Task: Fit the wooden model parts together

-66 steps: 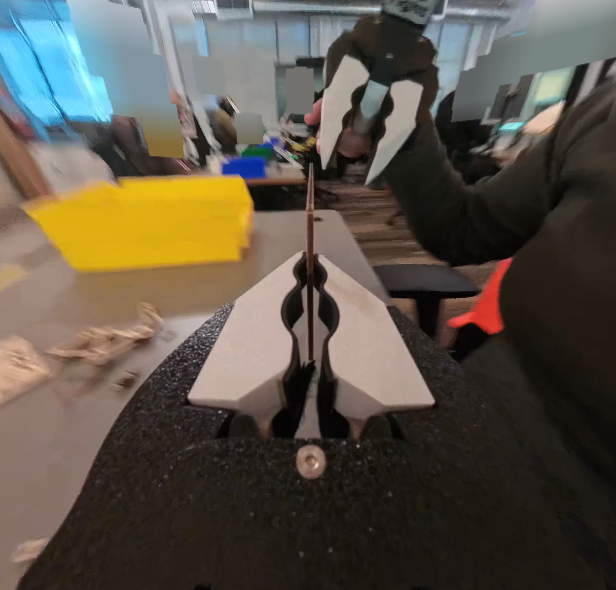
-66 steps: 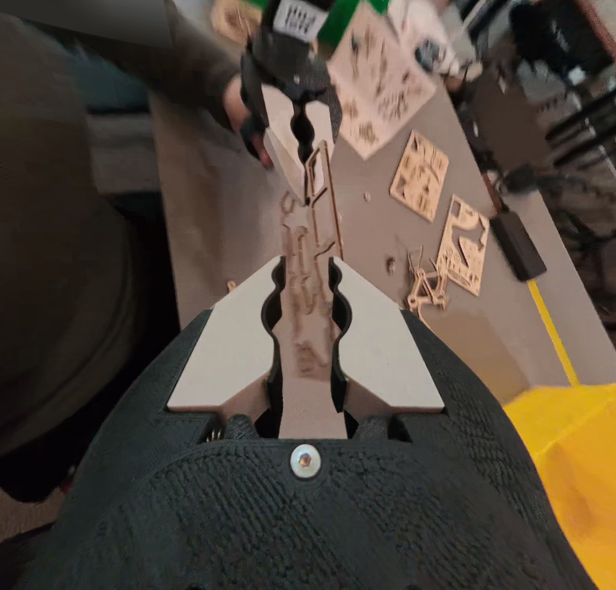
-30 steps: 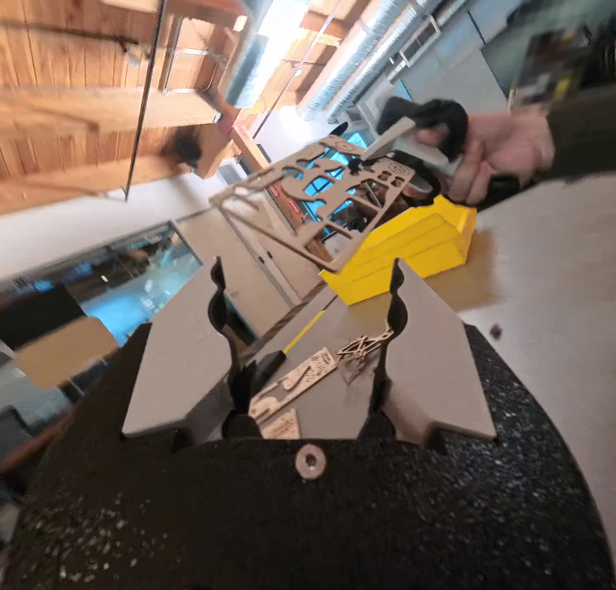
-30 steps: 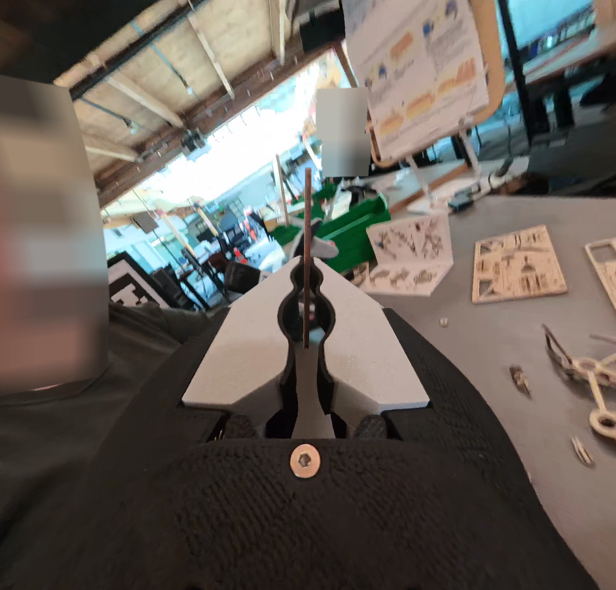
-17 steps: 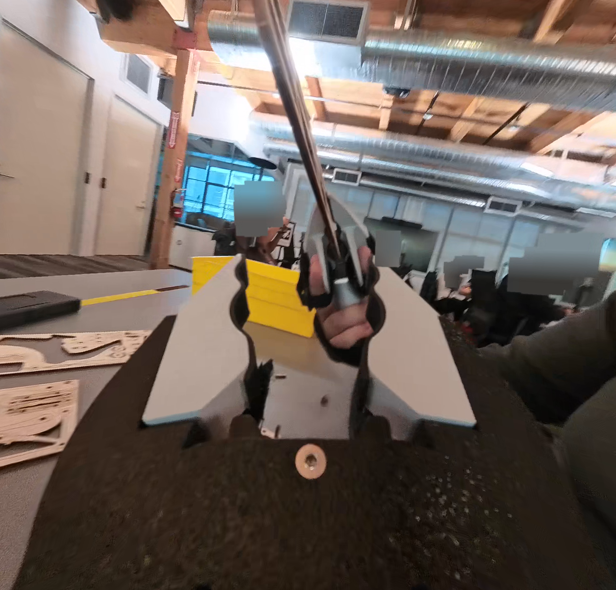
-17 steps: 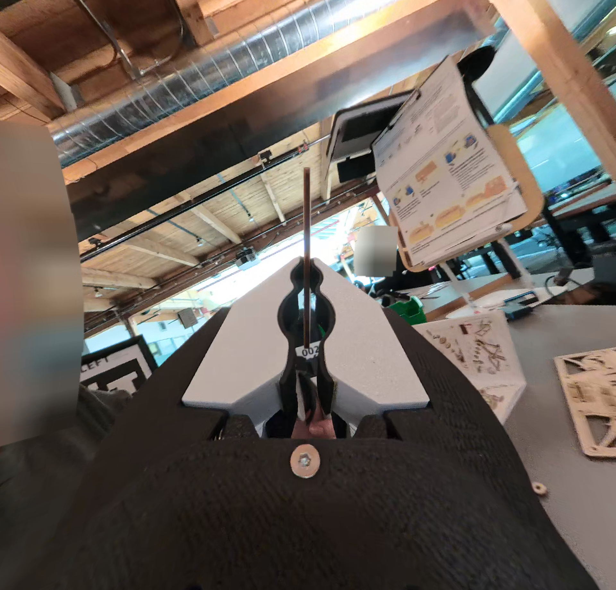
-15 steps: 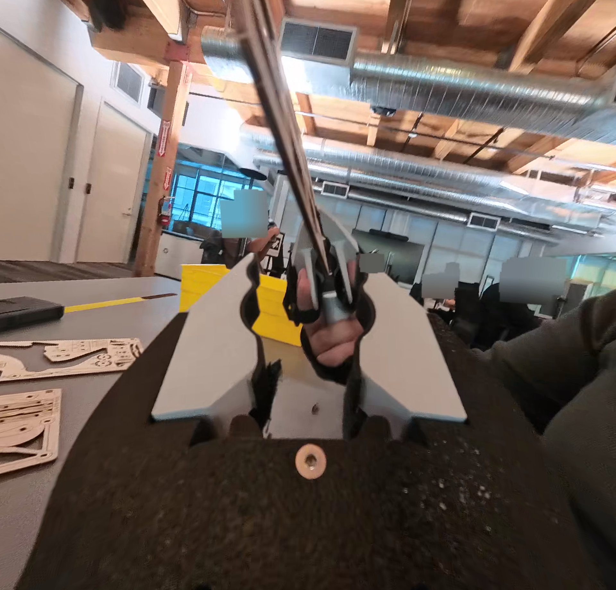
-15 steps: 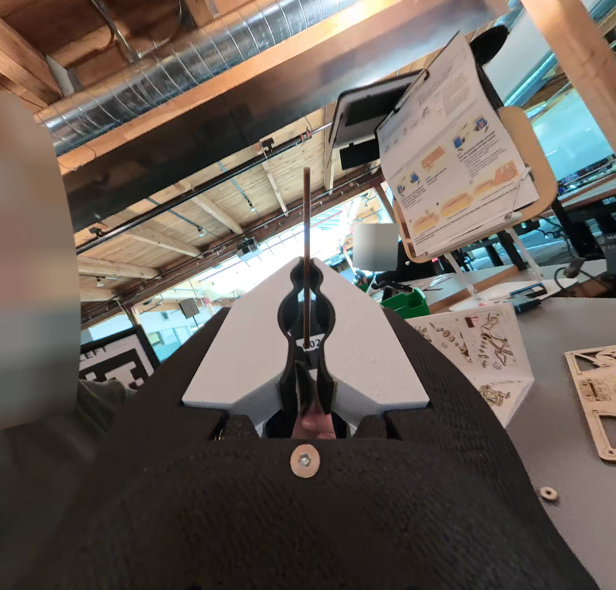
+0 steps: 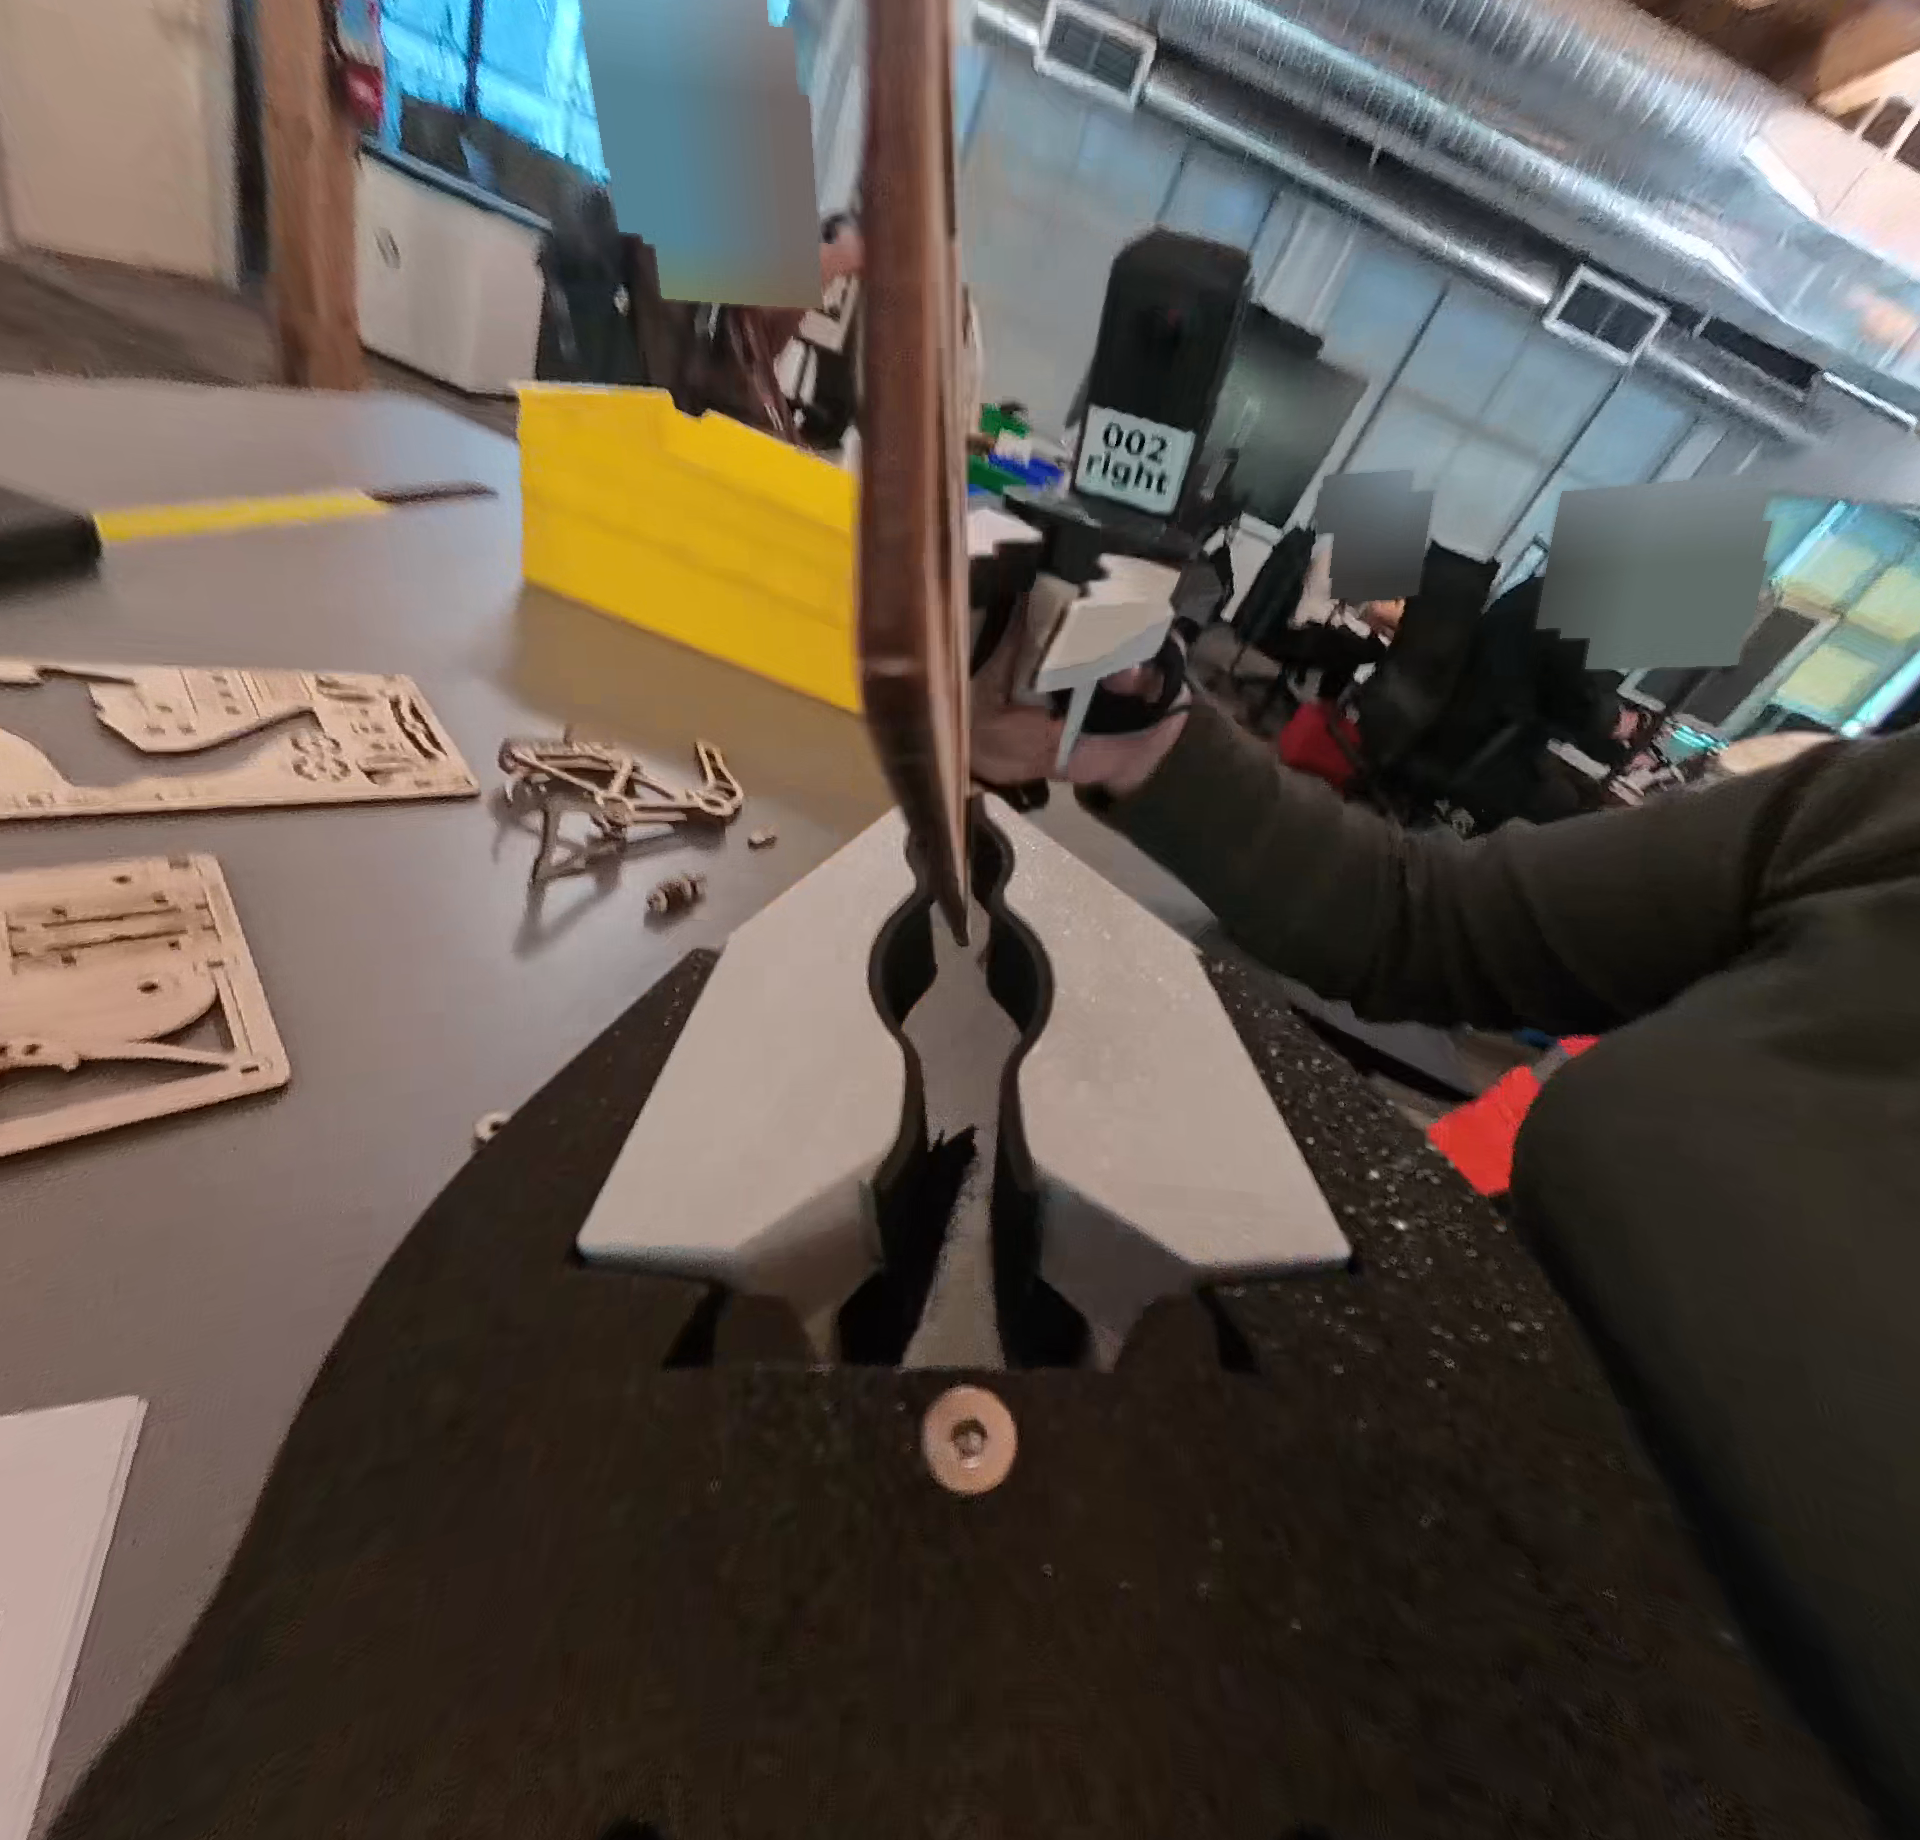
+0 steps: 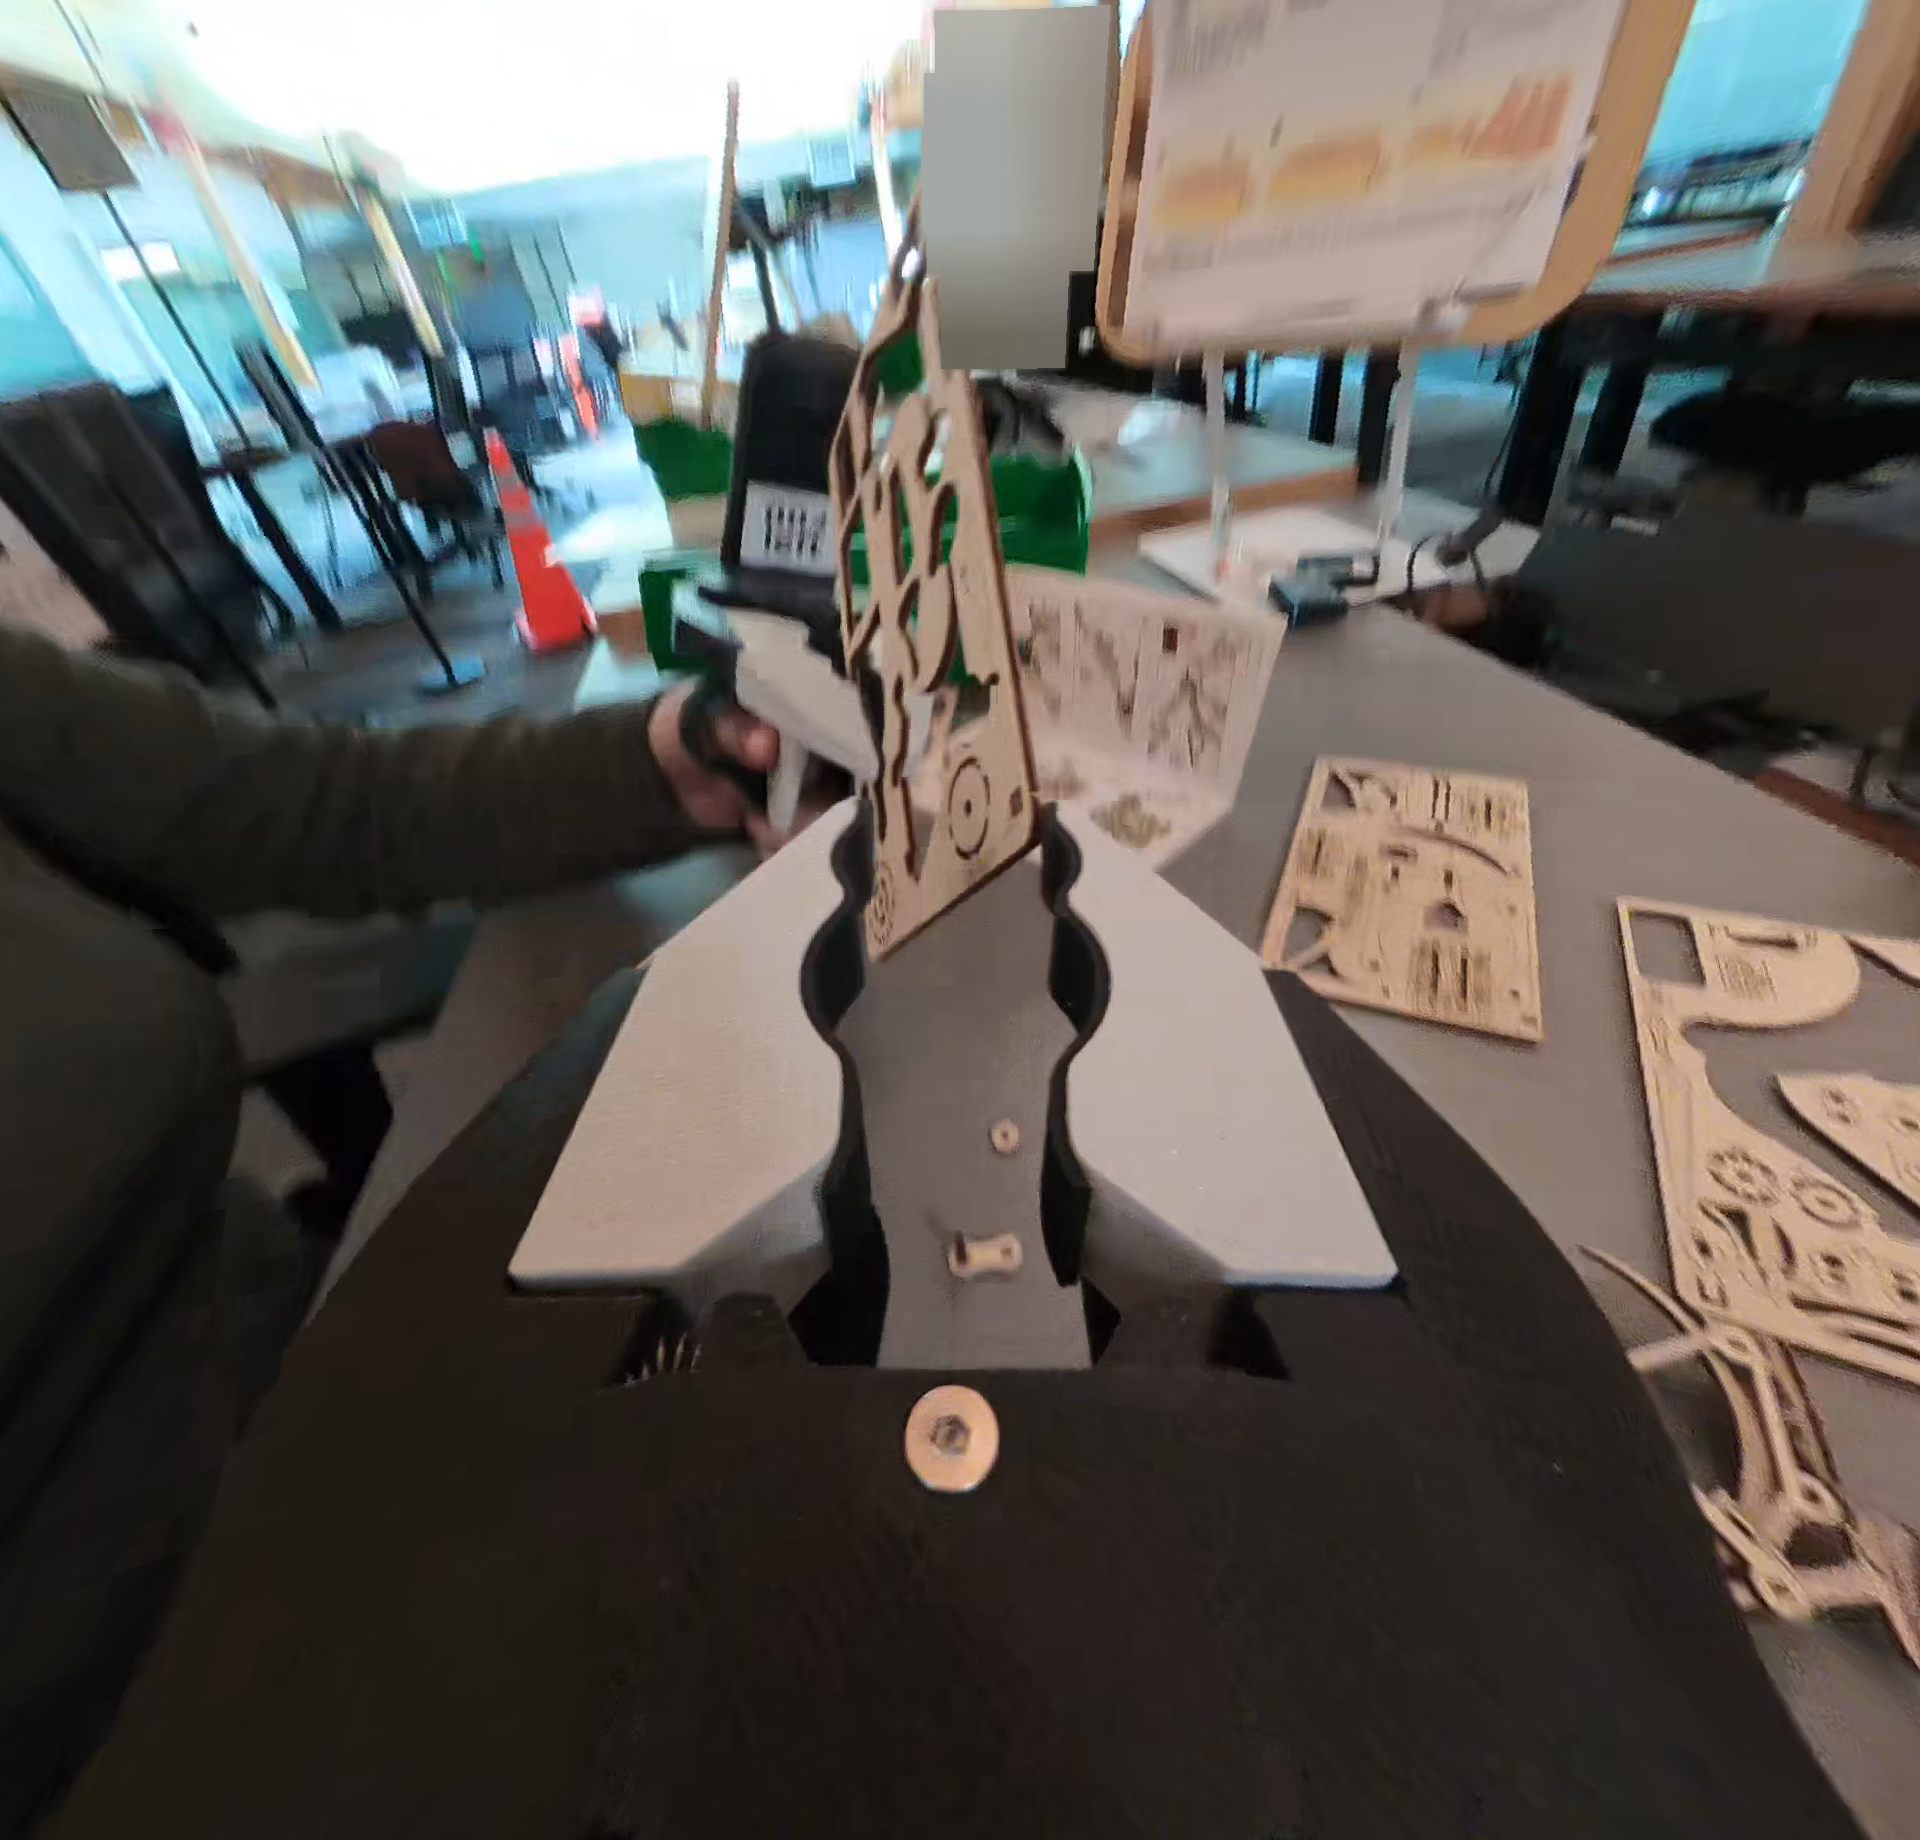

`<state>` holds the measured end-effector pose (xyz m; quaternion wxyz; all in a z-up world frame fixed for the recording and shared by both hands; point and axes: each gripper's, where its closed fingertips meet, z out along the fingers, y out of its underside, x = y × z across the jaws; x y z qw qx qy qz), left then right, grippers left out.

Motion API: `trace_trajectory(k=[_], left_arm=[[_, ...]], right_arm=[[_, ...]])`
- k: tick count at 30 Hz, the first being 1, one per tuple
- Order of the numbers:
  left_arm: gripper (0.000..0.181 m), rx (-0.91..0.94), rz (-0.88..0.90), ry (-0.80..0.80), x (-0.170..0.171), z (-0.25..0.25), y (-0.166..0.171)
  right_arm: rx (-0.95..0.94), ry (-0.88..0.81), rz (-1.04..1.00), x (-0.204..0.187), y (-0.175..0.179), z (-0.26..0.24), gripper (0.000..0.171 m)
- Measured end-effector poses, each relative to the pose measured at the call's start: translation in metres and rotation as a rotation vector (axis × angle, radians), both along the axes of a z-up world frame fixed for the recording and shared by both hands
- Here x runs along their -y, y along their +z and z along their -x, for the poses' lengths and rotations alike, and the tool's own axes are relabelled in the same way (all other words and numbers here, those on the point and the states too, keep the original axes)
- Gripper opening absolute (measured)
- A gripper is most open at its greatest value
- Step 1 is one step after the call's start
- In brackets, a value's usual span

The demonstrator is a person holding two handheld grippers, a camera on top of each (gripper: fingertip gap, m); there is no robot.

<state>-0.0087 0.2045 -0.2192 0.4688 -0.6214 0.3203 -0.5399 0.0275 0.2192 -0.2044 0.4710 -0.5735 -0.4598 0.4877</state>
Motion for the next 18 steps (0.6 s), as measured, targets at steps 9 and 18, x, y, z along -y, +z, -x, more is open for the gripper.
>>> trace_trajectory(k=[9,18], left_arm=[[0.001,-0.068,0.027,-0.078,0.009,-0.004,-0.012],[0.075,0.232,0.073,0.014,-0.006,-0.005,0.007]], right_arm=[[-0.025,0.100,0.103,0.011,-0.007,-0.001,0.003],[-0.478,0.052,0.463,-0.008,0.017,0.012,0.000]])
